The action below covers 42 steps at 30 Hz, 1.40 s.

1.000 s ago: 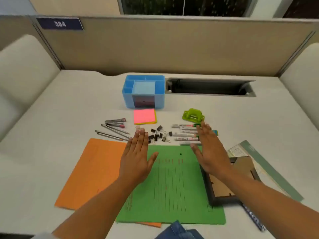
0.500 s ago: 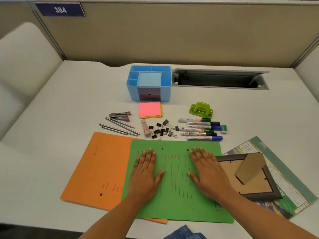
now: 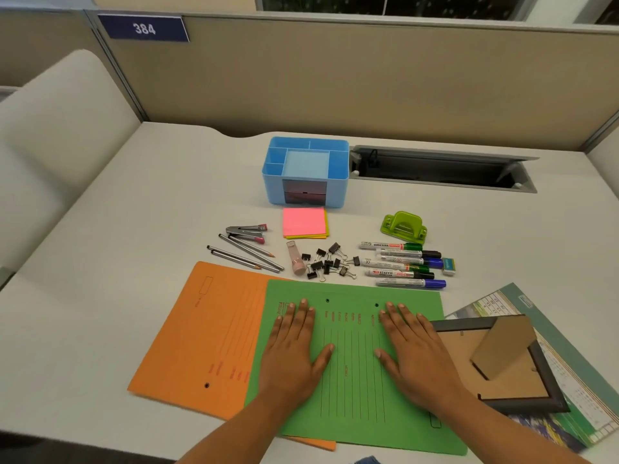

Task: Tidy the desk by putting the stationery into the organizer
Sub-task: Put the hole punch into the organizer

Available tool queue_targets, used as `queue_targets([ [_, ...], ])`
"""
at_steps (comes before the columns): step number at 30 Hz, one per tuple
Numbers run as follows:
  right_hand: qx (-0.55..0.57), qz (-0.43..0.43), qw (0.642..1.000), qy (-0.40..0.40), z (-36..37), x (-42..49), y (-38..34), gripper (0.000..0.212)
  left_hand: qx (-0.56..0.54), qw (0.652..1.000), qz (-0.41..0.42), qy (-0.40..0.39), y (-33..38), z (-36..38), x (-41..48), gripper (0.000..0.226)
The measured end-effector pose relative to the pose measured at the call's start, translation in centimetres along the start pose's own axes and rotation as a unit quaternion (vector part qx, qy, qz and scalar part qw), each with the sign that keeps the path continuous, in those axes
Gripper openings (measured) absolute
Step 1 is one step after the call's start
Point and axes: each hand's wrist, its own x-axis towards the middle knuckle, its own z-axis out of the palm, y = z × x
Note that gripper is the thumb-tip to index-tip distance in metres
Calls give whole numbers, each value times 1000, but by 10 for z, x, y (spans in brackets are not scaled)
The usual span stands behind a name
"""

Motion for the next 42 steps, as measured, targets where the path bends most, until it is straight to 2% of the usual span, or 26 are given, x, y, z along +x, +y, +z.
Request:
queue_targets([
  [9, 24, 9, 1000, 8, -4, 5, -3, 73, -30, 999, 25, -12, -7, -8, 1, 81],
  [16, 38, 35, 998, 27, -21, 15, -16, 87, -28, 997, 64, -16, -27, -26, 2, 78],
  [24, 91, 54, 990, 96, -55, 51, -14, 71, -17, 997, 37, 65, -86, -53, 44, 72],
  [29, 161, 65, 975, 142, -77, 94, 9, 46, -22, 995, 96, 18, -102, -49, 43, 68],
  [33, 181, 98, 971, 124, -95, 134, 42, 38, 19, 993, 115, -8, -102, -40, 33, 59],
  [42, 186, 174, 963, 88, -107, 199, 90, 39, 18, 994, 101, -21, -100, -38, 35, 54],
])
